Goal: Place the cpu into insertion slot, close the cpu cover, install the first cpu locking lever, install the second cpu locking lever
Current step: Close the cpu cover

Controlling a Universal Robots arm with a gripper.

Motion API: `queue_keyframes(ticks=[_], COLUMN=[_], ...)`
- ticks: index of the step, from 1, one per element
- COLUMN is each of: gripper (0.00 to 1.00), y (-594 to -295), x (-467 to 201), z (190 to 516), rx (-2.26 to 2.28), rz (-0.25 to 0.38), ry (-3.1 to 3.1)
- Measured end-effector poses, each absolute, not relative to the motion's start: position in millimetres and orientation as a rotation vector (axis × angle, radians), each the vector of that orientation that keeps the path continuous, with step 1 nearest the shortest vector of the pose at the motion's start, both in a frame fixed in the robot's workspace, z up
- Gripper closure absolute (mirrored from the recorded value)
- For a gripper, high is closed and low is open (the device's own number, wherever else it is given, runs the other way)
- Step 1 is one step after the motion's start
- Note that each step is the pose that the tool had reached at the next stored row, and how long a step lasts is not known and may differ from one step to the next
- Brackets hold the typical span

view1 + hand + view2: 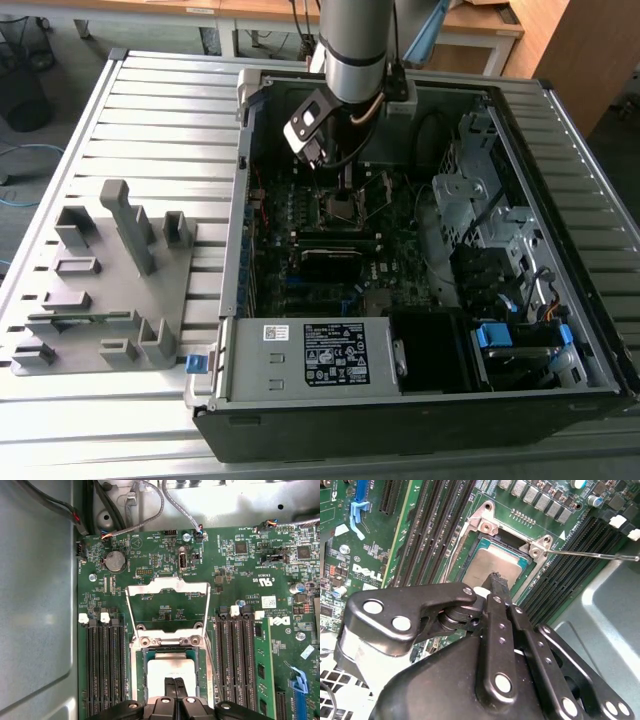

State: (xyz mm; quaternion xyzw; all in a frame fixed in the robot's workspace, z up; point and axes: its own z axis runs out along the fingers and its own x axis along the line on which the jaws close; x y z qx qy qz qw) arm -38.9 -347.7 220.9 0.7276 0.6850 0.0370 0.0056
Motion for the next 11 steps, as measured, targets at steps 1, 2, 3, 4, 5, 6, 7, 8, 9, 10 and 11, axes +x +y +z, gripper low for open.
queue_keyframes(ticks=[1,2,3,4,5,6,7,8,9,10,11], gripper=[0.90,0.90,0.90,0.90,0.90,0.90,0.90,0.90,0.90,0.90,0.90], y=[-348,-348,-348,-348,-348,-348,-348,-348,-348,-348,-348], x=[-39,-39,-39,-39,-39,-39,-39,-39,-39,-39,-39], z=[222,223,224,226,227,229,231,232,233,234,234], rx=[2.278,2.278,2.278,2.278,2.278,2.278,2.278,2.278,2.278,2.278,2.278], rz=[0.116,0.116,0.116,0.117,0.117,0.117,0.117,0.117,0.116,0.117,0.117], ry=[2.144,2.144,2.144,2.144,2.144,2.144,2.144,2.144,2.144,2.144,2.144])
